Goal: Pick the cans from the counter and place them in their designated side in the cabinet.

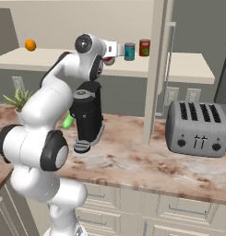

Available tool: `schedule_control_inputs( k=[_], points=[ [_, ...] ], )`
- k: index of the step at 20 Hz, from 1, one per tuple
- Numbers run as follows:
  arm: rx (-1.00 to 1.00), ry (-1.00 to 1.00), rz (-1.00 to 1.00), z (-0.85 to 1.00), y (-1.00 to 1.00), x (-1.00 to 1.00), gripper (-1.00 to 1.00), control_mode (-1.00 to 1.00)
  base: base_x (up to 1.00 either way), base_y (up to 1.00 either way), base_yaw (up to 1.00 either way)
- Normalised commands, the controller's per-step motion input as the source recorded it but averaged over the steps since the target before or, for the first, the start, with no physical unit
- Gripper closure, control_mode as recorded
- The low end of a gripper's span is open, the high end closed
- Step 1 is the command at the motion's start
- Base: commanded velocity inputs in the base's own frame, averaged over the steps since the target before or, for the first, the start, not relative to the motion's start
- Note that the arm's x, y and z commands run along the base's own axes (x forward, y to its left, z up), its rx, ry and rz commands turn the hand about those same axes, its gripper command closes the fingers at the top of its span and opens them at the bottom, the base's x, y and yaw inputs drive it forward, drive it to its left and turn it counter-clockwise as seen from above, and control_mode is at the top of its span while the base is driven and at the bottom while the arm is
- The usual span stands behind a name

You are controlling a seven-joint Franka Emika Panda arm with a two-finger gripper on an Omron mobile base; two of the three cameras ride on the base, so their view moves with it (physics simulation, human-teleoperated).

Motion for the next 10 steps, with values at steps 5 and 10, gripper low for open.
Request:
schedule_control_inputs(
  k=[5,10],
  points=[
    [0.0,0.04,0.0,-0.09,-0.07,0.33,1.0,-1.0,0.0,0.0,0.0],
    [0.0,0.03,0.0,-0.13,-0.08,0.32,1.0,-1.0,0.0,0.0,0.0]
  ],
)
